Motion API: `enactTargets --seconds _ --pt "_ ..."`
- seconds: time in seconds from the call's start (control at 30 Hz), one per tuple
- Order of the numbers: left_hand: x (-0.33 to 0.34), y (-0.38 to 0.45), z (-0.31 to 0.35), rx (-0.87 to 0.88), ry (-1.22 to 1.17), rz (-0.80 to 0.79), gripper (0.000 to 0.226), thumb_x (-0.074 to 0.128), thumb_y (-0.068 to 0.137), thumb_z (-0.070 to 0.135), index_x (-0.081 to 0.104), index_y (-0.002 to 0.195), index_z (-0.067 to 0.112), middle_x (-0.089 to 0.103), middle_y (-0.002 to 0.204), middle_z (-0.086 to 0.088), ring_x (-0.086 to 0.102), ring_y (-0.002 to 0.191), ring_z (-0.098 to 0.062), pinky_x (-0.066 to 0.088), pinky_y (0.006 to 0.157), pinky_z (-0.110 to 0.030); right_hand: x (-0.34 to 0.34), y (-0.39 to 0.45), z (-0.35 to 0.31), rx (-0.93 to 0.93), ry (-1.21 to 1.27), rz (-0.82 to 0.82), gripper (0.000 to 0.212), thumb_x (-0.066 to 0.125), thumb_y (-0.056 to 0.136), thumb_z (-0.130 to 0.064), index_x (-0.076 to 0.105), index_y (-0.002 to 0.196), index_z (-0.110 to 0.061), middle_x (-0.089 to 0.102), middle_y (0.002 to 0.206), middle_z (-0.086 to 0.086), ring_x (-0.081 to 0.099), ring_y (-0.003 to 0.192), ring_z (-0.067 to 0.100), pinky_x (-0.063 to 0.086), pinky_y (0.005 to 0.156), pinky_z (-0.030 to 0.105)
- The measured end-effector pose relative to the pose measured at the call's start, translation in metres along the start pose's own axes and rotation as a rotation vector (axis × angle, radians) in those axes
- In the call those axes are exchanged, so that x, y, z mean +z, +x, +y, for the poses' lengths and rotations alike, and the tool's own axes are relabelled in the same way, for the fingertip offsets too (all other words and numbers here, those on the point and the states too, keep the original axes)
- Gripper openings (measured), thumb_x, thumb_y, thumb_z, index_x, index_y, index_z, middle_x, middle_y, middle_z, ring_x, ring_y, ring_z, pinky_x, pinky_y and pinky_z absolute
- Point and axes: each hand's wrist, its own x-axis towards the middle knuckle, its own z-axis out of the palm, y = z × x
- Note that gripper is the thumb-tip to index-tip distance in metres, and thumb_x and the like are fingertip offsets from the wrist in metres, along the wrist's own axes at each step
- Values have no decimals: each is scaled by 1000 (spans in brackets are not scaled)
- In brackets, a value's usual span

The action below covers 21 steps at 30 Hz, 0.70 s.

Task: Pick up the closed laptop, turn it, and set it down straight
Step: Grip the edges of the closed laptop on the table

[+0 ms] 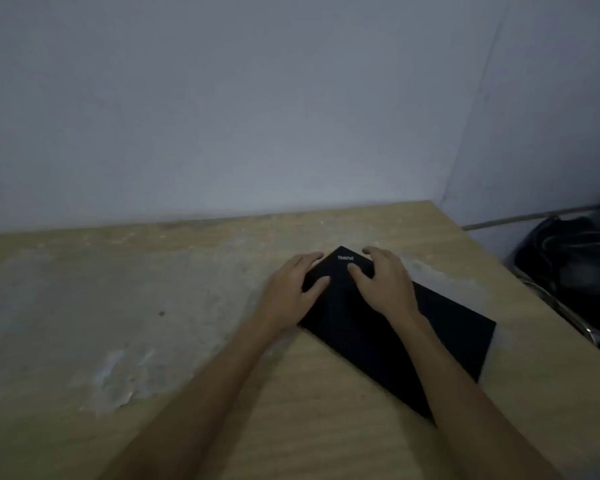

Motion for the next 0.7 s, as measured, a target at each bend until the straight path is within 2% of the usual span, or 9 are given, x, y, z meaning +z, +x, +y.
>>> enactTargets --seconds 0.1,0.23,0.4,0.57,0.7 --pt "8 7 4 -49 -10 -58 53 55 101 44 50 148 19 55 146 3 55 128 -14 43 101 -25 1 9 14 56 -95 -52 59 58 99 -47 52 146 -12 54 148 8 48 136 28 39 109 43" --pt "16 7 2 -91 56 -88 49 55 100 44 54 145 23 56 147 6 56 128 -14 43 99 -25 12 17 20 93 -242 -125 64 50 98 -58 53 140 -11 59 140 11 52 128 31 41 105 46" --pt "17 4 -2 -118 76 -42 39 56 99 40 64 135 28 56 147 7 57 129 -15 47 103 -33 18 23 18 95 -299 -79 59 48 97 -61 62 123 -9 57 131 14 50 123 33 42 100 46" --pt "16 3 -3 -150 65 5 33 59 98 35 68 129 26 61 141 7 58 125 -14 40 97 -23 19 33 21 203 -250 -89 63 53 92 -65 67 111 -6 54 130 18 49 121 35 43 101 46" --pt "15 0 -2 -170 50 73 37 58 97 37 63 133 26 67 128 7 63 113 -13 49 91 -26 14 40 13 219 -270 -13 68 53 89 -70 65 110 -5 58 120 16 54 112 34 46 97 46"
